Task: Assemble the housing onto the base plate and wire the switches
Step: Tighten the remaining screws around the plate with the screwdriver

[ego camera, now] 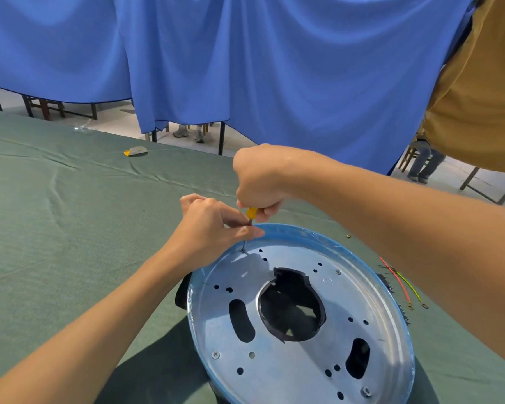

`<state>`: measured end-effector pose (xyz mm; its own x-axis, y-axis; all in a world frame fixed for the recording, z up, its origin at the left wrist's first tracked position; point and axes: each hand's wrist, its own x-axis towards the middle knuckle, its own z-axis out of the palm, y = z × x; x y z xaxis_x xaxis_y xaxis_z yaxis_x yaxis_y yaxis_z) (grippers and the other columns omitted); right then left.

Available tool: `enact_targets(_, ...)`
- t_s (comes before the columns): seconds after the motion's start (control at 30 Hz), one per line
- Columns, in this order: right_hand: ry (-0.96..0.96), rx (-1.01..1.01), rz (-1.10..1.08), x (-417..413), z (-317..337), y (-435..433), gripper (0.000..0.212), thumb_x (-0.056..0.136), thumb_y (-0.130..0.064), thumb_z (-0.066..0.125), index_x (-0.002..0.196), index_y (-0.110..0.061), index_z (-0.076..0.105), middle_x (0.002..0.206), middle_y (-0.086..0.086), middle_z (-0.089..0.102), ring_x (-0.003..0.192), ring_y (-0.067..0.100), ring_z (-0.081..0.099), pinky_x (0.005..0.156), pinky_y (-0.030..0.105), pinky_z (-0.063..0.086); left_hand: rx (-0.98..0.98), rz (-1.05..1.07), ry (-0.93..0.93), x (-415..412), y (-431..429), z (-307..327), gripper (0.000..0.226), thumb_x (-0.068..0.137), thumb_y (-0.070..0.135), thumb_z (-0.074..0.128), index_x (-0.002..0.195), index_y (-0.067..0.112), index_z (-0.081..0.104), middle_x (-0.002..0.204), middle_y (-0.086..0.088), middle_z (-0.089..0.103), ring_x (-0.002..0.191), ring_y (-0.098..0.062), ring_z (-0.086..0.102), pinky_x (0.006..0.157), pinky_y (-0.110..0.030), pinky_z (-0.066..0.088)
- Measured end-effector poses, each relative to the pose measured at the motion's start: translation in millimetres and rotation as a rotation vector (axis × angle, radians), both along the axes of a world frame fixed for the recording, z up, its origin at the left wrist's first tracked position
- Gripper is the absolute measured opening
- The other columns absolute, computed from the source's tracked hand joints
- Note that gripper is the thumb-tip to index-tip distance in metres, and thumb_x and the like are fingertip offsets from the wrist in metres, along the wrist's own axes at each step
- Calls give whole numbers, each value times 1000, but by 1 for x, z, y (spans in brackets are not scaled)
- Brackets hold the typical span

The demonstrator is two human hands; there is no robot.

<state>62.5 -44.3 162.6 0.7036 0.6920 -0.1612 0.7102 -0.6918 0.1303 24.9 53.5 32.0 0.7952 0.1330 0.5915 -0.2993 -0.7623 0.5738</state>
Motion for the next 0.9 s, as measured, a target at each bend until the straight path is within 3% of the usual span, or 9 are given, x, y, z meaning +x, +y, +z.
enact_targets(0.07,3,2,-23,-2,-2,4,18,94,-9,50,88,-12,67,59,-2,69,30,3,49,32,9,35,-11,15,15,1,0,0,16,75,41,78,68,27,78,67,4,74,80,-6,53,91,-31,21)
enact_targets(0.17,61,43,-2,-4,6,0,18,94,-16,57,77,-11,60,59,3,70,38,4,58,42,14,45,13,13,42,2,0,1,15,78,37,76,65,29,78,69,8,73,82,-3,51,91,-31,20)
enact_targets(0.27,64,-4,87,-7,18,-8,9,85,-20,71,81,-12,67,49,-8,65,53,8,69,39,10,42,-7,-1,65,2,1,2,17,77,44,74,61,39,73,69,7,74,86,-4,50,88,-27,17)
enact_targets(0.37,40,0,174,-8,25,-13,2,81,-14,74,82,-15,73,44,-14,62,53,4,67,32,8,34,0,24,83,3,2,1,21,77,48,71,68,30,78,73,2,75,89,-7,53,87,-27,17)
enact_targets(0.5,-32,19,127,-5,14,-10,18,87,-22,64,73,-13,68,53,-16,65,68,11,67,54,21,52,26,7,85,1,3,-1,21,83,42,71,67,30,77,55,19,65,71,0,52,85,-27,20)
enact_targets(0.6,-7,66,-31,-3,5,-9,22,91,-16,49,70,-14,56,53,-10,67,63,19,55,39,15,38,88,-25,119,-1,1,1,22,91,42,63,73,37,75,68,4,74,73,-6,57,89,-21,17)
enact_targets(0.7,112,152,-60,-4,6,-15,24,93,-13,53,69,-9,56,62,7,71,50,16,60,46,15,48,128,-48,131,-2,0,3,23,94,43,60,74,42,70,79,-3,76,82,-9,62,90,-26,16)
enact_targets(0.77,211,163,-75,-8,10,-19,27,95,-22,58,72,-7,59,57,4,69,46,11,65,53,18,55,133,-45,128,-3,0,2,22,93,43,60,77,38,74,80,-2,76,85,-8,61,91,-24,16)
enact_targets(0.9,60,82,116,-9,19,-21,6,87,-19,69,81,-17,68,62,-5,71,57,4,69,50,14,48,92,-42,125,0,2,2,21,92,42,61,78,39,76,76,-3,76,86,-8,61,93,-20,15)
